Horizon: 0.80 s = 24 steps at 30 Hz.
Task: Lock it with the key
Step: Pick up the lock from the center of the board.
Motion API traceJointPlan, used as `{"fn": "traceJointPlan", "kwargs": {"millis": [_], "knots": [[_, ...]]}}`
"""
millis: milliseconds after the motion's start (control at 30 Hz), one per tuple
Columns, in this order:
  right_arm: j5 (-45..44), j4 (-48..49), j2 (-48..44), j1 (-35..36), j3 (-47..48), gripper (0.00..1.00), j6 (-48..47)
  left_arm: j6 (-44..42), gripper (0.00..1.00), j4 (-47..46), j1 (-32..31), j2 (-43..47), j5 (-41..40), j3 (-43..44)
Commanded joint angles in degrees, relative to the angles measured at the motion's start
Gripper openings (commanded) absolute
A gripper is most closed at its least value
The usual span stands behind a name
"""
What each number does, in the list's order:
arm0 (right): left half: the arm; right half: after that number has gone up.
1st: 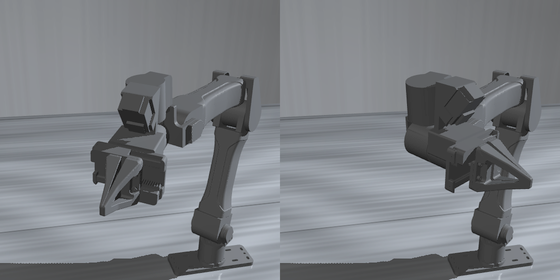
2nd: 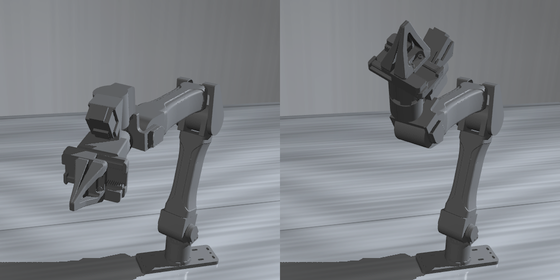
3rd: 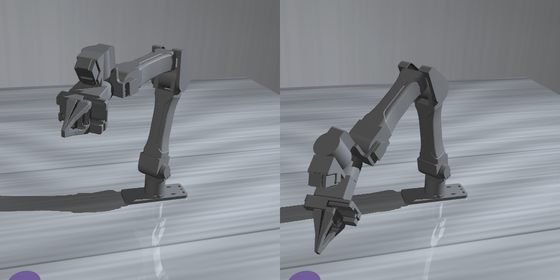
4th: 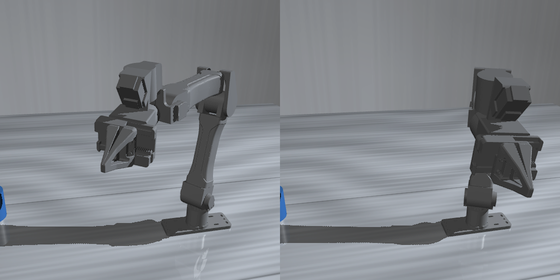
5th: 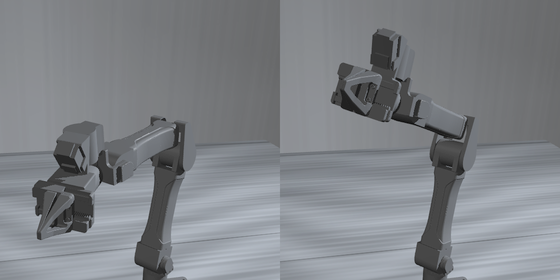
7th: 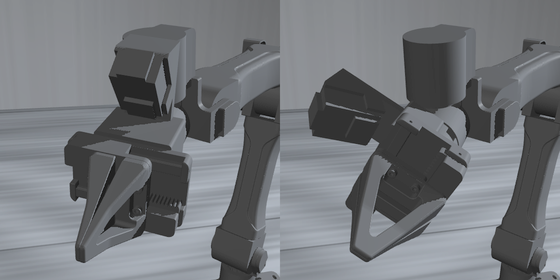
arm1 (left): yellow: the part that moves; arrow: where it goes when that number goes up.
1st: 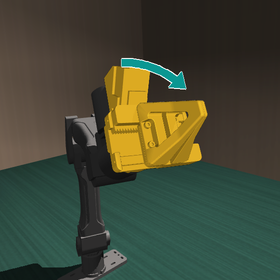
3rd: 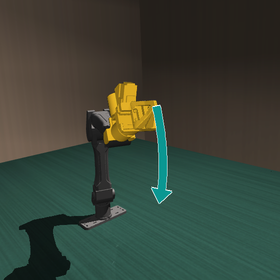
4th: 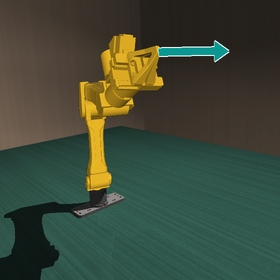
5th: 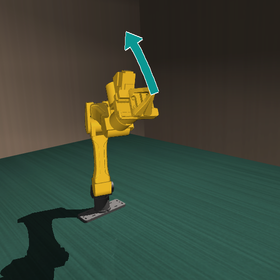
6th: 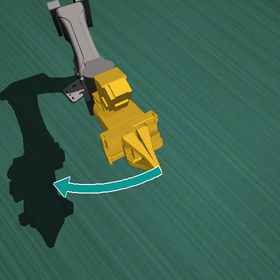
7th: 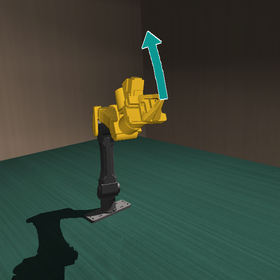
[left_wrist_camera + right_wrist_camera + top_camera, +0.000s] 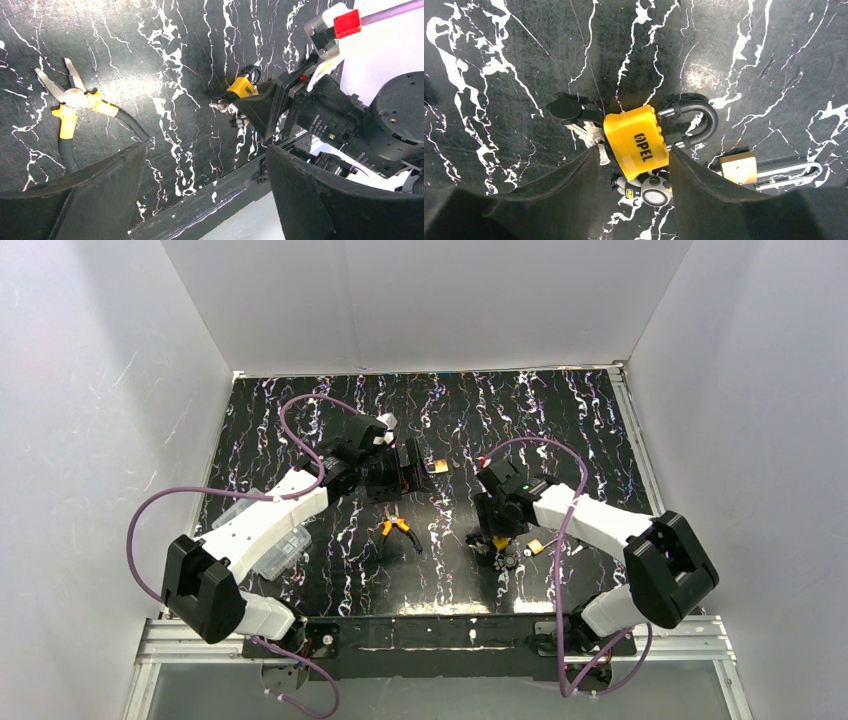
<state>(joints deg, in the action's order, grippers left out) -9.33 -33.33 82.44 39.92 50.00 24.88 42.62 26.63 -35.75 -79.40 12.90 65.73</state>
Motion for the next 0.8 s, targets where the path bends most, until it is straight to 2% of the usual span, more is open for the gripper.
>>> {"fn": "traceJointPlan", "kwargs": {"millis": [0, 300, 533, 633, 767], "knots": [[-0.2, 0.9, 1.5, 0.2, -0.2, 0.57, -1.2, -0.3, 0.88, 0.5, 0.1, 0.3, 1.1, 0.1], [0.7, 1.3, 2.0, 0.3, -1.1, 0.53, -1.0, -0.5, 0.88, 1.2, 0.2, -0.1, 1.3, 0.7], [2.0, 1.6, -0.6, 0.1, -0.4, 0.07, -0.7, -0.4, 0.88, 1.2, 0.2, -1.2, 2.8, 2.0], [3.3, 1.1, -3.2, -0.5, 0.8, 0.01, -0.8, -0.7, 0.88, 1.3, 0.7, -1.4, 3.9, 2.6], [7.2, 0.3, -7.7, -2.5, 2.8, 0.01, -1.3, -1.7, 0.88, 1.8, 2.0, -1.7, 5.7, 3.5]]}}
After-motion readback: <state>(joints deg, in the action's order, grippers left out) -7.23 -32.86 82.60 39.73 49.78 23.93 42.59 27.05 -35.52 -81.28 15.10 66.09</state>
